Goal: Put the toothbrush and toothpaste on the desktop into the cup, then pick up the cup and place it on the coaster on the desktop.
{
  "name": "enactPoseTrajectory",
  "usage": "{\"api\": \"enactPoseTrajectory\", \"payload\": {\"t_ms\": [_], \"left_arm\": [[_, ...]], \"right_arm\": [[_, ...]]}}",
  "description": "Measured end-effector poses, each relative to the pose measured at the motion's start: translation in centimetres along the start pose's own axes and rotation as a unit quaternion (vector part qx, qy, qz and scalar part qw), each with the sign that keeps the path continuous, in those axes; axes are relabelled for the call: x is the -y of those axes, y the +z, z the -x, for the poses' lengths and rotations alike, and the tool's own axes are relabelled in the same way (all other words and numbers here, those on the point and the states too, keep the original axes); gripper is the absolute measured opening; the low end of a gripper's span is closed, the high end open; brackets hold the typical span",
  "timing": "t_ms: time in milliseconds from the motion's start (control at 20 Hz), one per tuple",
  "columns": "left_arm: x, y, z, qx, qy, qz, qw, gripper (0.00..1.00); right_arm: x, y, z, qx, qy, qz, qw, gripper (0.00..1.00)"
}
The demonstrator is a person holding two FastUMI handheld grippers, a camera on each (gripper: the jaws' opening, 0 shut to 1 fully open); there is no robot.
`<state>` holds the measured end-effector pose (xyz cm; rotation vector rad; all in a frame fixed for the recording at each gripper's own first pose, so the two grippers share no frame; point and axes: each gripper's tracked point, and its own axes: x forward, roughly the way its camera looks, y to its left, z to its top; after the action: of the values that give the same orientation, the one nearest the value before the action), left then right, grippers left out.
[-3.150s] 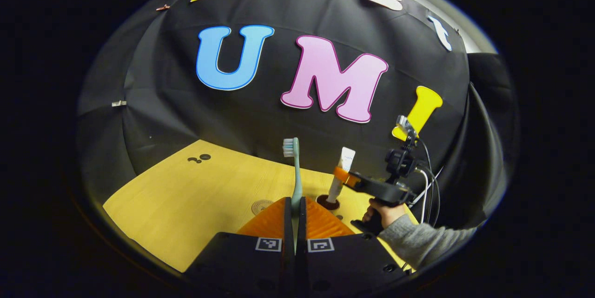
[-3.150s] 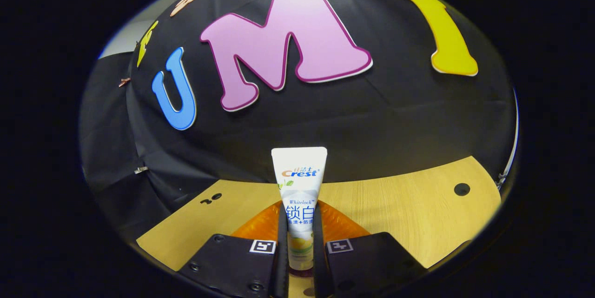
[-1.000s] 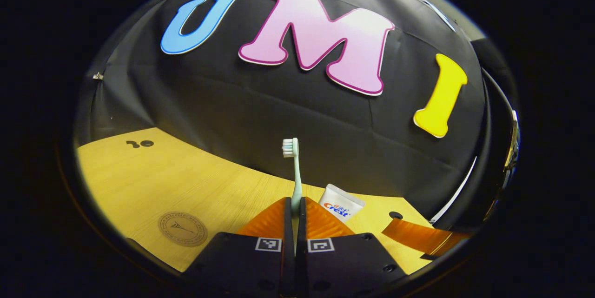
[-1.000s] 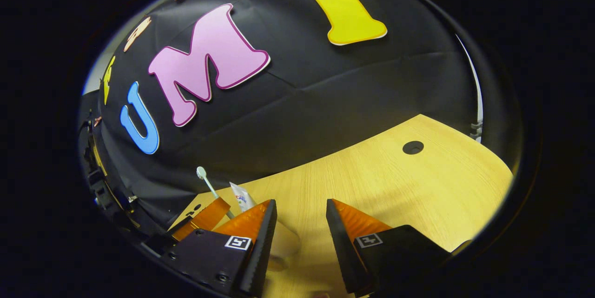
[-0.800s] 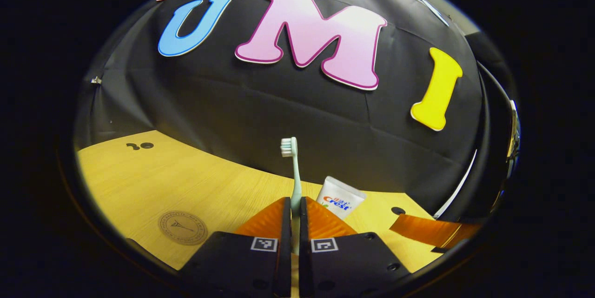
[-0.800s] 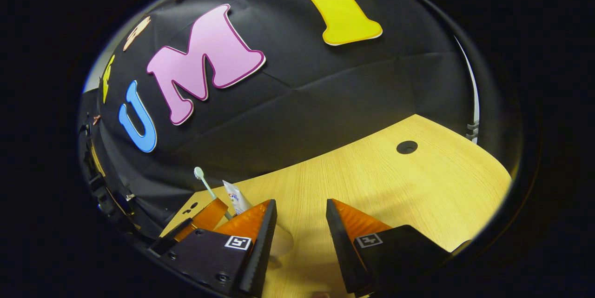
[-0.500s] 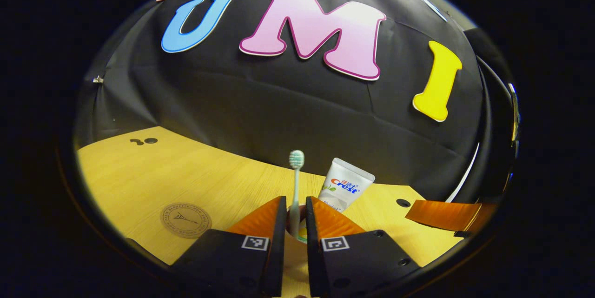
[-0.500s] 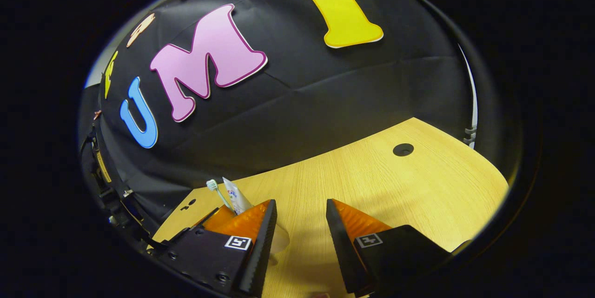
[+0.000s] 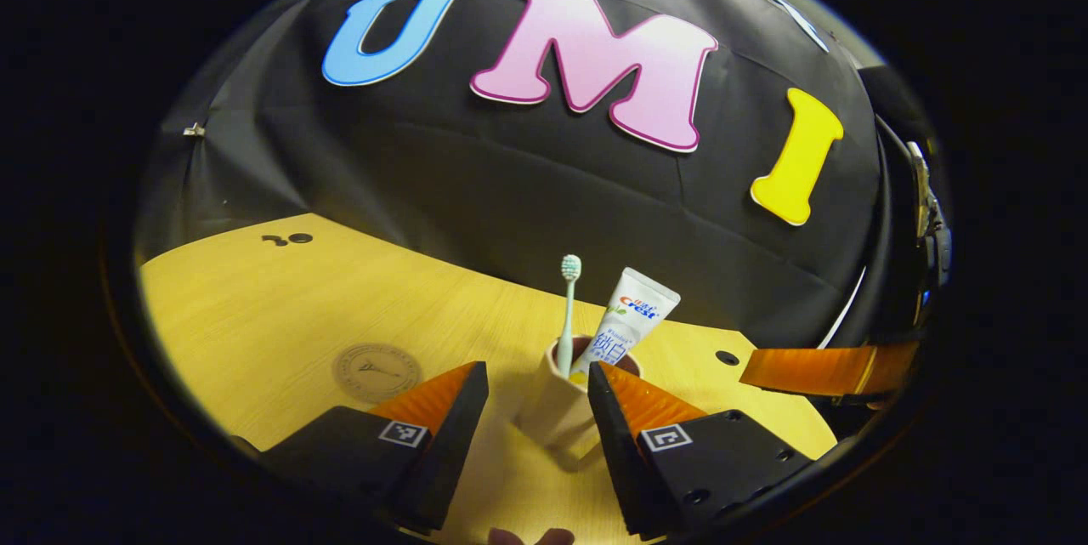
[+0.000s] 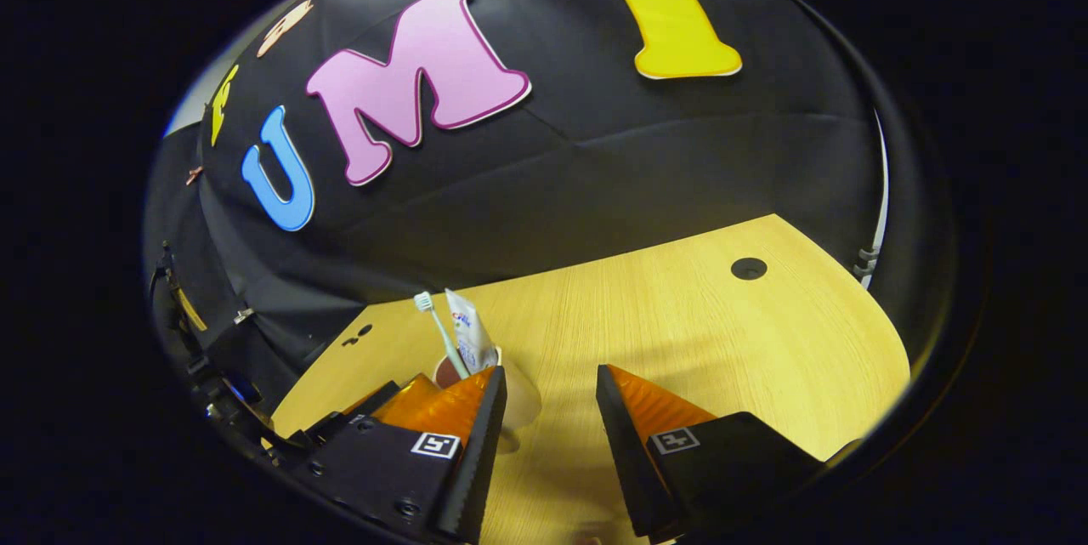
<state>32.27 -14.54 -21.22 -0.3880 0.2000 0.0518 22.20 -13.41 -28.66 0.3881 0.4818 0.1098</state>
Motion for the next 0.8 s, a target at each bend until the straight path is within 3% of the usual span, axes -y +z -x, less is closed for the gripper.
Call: {"api": "enactPoseTrajectory", "payload": {"t_ms": [200,400,550,800], "left_arm": [[-3.9,0.6,5.5,-0.009,0.019,-0.008,1.0,0.79],[-7.9,0.8,11.3,-0.019,0.047,-0.029,0.998,0.8],[-10.0,1.1,14.5,-0.018,0.057,-0.063,0.996,0.81],[-11.6,2.9,18.1,-0.006,0.057,-0.09,0.994,0.81]], "right_arm": [[-1.4,-1.6,-0.1,-0.065,0.0,0.019,0.998,0.66],[-3.3,-2.7,-0.8,-0.119,0.0,0.034,0.992,0.73],[-3.8,-5.2,-1.5,-0.186,-0.021,0.064,0.98,0.81],[-5.6,-8.3,-3.0,-0.261,-0.029,0.086,0.961,0.82]]}}
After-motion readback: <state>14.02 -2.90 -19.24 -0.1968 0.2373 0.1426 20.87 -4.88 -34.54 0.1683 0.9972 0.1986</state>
